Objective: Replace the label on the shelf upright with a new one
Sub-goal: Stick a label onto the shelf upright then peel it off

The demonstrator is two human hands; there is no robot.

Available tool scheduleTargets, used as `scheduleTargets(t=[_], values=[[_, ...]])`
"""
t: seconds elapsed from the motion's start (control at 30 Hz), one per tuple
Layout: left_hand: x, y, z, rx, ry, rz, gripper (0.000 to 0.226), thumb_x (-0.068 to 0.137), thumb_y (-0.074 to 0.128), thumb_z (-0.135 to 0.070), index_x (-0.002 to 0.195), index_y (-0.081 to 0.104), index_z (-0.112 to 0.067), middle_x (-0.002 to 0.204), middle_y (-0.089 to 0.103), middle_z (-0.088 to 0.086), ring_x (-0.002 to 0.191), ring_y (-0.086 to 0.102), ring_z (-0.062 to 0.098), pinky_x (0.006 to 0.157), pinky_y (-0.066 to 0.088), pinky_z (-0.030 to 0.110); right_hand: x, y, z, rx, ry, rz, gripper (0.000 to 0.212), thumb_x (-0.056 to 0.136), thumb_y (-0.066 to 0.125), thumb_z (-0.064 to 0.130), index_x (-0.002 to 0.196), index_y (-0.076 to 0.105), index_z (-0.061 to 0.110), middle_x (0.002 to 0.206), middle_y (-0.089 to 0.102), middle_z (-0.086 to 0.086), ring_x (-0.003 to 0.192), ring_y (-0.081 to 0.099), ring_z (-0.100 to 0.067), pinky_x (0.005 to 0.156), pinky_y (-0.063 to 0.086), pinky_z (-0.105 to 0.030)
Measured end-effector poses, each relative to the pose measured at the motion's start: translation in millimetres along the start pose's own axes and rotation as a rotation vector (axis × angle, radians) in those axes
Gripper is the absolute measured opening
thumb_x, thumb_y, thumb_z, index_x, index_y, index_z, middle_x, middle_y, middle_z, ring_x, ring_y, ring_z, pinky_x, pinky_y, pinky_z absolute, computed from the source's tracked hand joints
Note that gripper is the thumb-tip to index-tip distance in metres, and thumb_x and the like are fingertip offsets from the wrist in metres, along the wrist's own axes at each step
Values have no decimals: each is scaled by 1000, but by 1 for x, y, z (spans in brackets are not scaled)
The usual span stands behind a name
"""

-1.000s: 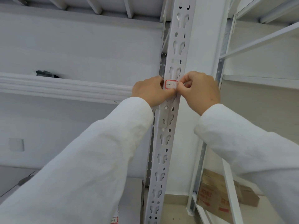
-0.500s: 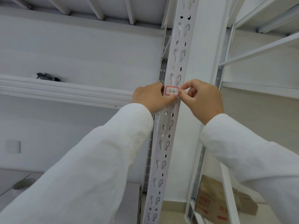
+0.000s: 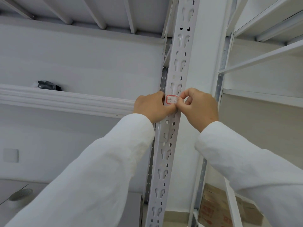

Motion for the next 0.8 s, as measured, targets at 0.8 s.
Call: scheduleTargets(t=[0.8], values=[[0, 3, 0, 32, 3, -24, 37, 87, 42, -55, 88, 47, -19, 83, 60, -3, 78, 54, 22, 75, 32, 30, -7, 0, 0, -126, -86, 9, 12, 88, 53, 31, 89, 62, 24, 66, 56, 9, 70, 55, -19, 62, 39, -28]])
Point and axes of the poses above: each hand's wrist, its own x-axis towards the middle knuckle, its own y-axis out of the palm, z = x × y, the point moved 3 cm from there along x, towards the middle knuckle
